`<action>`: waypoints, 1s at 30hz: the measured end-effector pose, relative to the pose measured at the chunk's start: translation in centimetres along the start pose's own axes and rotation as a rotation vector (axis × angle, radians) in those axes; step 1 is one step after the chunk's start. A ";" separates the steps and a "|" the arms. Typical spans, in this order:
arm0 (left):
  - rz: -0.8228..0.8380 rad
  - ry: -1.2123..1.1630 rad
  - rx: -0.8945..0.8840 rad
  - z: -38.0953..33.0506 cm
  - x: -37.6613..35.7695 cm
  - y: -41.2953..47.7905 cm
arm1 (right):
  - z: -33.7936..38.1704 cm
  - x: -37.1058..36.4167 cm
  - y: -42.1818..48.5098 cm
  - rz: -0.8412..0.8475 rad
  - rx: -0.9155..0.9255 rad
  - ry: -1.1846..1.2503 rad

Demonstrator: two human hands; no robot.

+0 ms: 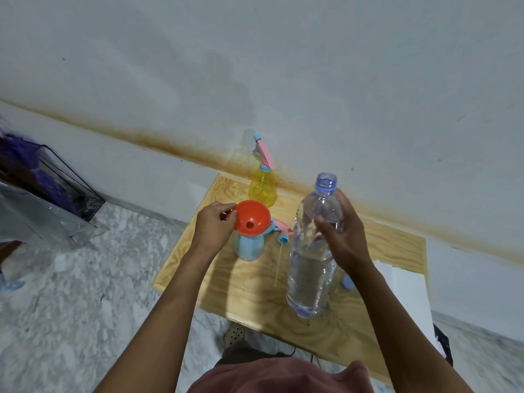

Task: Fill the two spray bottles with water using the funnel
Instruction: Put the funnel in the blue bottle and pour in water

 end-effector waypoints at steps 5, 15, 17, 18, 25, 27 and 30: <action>-0.001 0.008 -0.003 -0.1 0.0 -0.1 | 0.3 0.4 0.9 -0.200 0.025 -0.033; 0.007 -0.001 0.015 -0.1 -0.1 0.4 | -1.1 -0.1 3.9 -0.402 -0.033 0.001; 0.006 0.001 0.012 -0.2 -0.1 0.5 | -1.5 -0.3 4.1 -0.417 -0.031 -0.002; 0.005 0.002 0.008 -0.2 -0.1 0.5 | -1.9 -0.5 4.0 -0.418 -0.029 -0.002; 0.010 -0.003 0.007 0.0 -0.1 0.5 | -2.3 -0.5 3.0 -0.458 -0.024 0.004; 0.016 -0.006 0.005 0.0 -0.1 0.5 | -2.5 -0.5 3.1 -0.438 -0.026 -0.008; 0.026 -0.013 0.002 0.0 0.0 0.5 | -2.2 -0.9 2.4 -0.482 -0.039 -0.054</action>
Point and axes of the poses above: each hand's wrist, its own y-axis towards the middle knuckle, its own x-axis out of the back of the hand, z = x × y, the point moved 1 cm from there along y, towards the middle knuckle, and after that the axes turned 4 degrees about -y, right-handed, at the moved point
